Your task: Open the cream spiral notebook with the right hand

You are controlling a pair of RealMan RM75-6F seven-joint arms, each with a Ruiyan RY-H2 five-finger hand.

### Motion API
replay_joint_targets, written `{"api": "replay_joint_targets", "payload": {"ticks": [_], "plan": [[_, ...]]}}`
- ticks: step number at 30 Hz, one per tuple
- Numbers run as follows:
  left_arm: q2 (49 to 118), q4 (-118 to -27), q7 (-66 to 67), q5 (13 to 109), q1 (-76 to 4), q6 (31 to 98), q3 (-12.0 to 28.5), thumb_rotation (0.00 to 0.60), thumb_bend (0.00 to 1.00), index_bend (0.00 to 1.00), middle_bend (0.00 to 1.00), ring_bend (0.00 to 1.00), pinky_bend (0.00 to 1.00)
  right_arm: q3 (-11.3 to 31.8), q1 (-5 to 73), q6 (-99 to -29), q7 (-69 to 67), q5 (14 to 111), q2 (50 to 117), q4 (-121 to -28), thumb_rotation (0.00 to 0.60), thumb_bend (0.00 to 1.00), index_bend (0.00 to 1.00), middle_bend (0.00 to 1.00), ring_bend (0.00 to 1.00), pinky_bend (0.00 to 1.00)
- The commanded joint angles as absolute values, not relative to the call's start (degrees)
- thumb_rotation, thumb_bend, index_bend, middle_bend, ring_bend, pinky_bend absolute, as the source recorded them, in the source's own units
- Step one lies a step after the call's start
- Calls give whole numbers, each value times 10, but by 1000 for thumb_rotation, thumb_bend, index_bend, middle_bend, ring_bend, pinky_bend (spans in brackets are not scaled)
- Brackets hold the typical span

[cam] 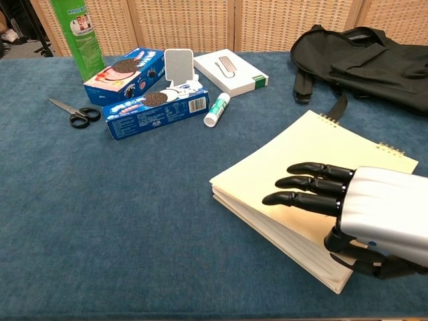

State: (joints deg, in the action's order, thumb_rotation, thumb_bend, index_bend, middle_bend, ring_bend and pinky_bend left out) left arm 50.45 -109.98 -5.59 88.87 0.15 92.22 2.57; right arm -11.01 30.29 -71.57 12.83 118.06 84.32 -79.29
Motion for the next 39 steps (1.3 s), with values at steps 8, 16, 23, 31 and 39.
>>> {"api": "replay_joint_targets", "payload": {"ticks": [8, 16, 23, 31, 39], "plan": [[503, -1099, -61, 886, 2, 924, 27, 600, 0, 0, 0, 0, 0, -56, 307, -744, 64, 1116, 840, -807, 600, 956, 682, 134, 0, 0], [499, -1096, -75, 891, 6, 929, 25, 600, 0, 0, 0, 0, 0, 22, 302, -746, -27, 980, 790, -841, 600, 956, 685, 139, 0, 0], [499, -1096, -76, 892, 7, 929, 24, 600, 0, 0, 0, 0, 0, 88, 293, -721, -128, 850, 763, -826, 600, 956, 689, 145, 0, 0], [498, -1095, -77, 894, 8, 930, 23, 600, 0, 0, 0, 0, 0, 152, 290, -662, -198, 713, 758, -747, 600, 965, 690, 151, 0, 0], [500, -1099, -66, 888, 4, 923, 25, 600, 0, 0, 0, 0, 0, 190, 293, -562, -230, 589, 777, -638, 600, 974, 692, 152, 0, 2]]}}
